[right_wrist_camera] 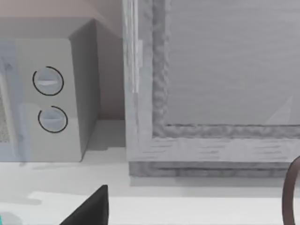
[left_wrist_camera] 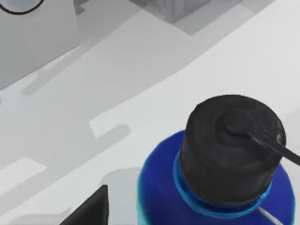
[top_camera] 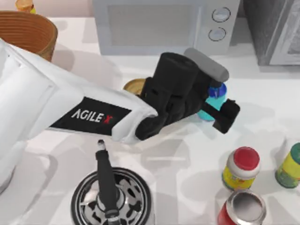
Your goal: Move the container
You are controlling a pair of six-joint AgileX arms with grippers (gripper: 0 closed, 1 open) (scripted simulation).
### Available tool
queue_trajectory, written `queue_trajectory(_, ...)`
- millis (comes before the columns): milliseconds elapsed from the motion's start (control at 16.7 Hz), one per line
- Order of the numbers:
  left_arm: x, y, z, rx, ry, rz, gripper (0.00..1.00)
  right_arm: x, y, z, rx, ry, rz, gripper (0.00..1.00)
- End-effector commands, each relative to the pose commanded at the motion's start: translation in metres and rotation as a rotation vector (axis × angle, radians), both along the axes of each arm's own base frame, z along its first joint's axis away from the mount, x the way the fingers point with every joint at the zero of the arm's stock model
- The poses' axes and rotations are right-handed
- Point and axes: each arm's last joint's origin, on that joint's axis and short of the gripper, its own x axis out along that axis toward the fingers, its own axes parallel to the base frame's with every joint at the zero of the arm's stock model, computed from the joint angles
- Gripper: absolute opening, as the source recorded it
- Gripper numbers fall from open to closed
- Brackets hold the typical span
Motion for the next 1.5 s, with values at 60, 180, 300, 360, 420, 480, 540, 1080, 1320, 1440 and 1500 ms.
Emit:
queue_trajectory(60, 0.006, -0.005, -0.008, 0.001, 0.001, 0.0, 1.0, 0.0, 0.0, 0.0, 0.0, 0.0, 0.0, 1.0)
queue_trajectory(180, 0.017, -0.013, -0.024, 0.001, 0.002, 0.0, 1.0, 0.0, 0.0, 0.0, 0.0, 0.0, 0.0, 1.0)
queue_trajectory(300, 0.025, -0.018, -0.037, 0.001, 0.002, 0.0, 1.0, 0.0, 0.0, 0.0, 0.0, 0.0, 0.0, 1.0)
queue_trajectory(360, 0.027, -0.019, -0.041, 0.001, 0.002, 0.0, 1.0, 0.0, 0.0, 0.0, 0.0, 0.0, 0.0, 1.0)
queue_trajectory(420, 0.028, -0.019, -0.042, 0.001, 0.001, 0.0, 1.0, 0.0, 0.0, 0.0, 0.0, 0.0, 0.0, 1.0)
queue_trajectory(480, 0.028, -0.019, -0.042, 0.001, 0.001, 0.0, 1.0, 0.0, 0.0, 0.0, 0.0, 0.0, 0.0, 1.0)
queue_trajectory(540, 0.028, -0.019, -0.042, 0.001, 0.001, 0.0, 1.0, 0.0, 0.0, 0.0, 0.0, 0.0, 0.0, 1.0)
queue_trajectory(1080, 0.028, -0.019, -0.042, 0.001, 0.001, 0.0, 0.4, 0.0, 0.0, 0.0, 0.0, 0.0, 0.0, 1.0)
queue_trajectory(1320, 0.028, -0.019, -0.042, 0.001, 0.001, 0.0, 0.1, 0.0, 0.0, 0.0, 0.0, 0.0, 0.0, 1.0)
queue_trajectory(1440, 0.028, -0.019, -0.042, 0.001, 0.001, 0.0, 0.0, 0.0, 0.0, 0.0, 0.0, 0.0, 0.0, 1.0)
queue_trajectory(1500, 0.028, -0.019, -0.042, 0.001, 0.001, 0.0, 0.0, 0.0, 0.0, 0.0, 0.0, 0.0, 0.0, 1.0)
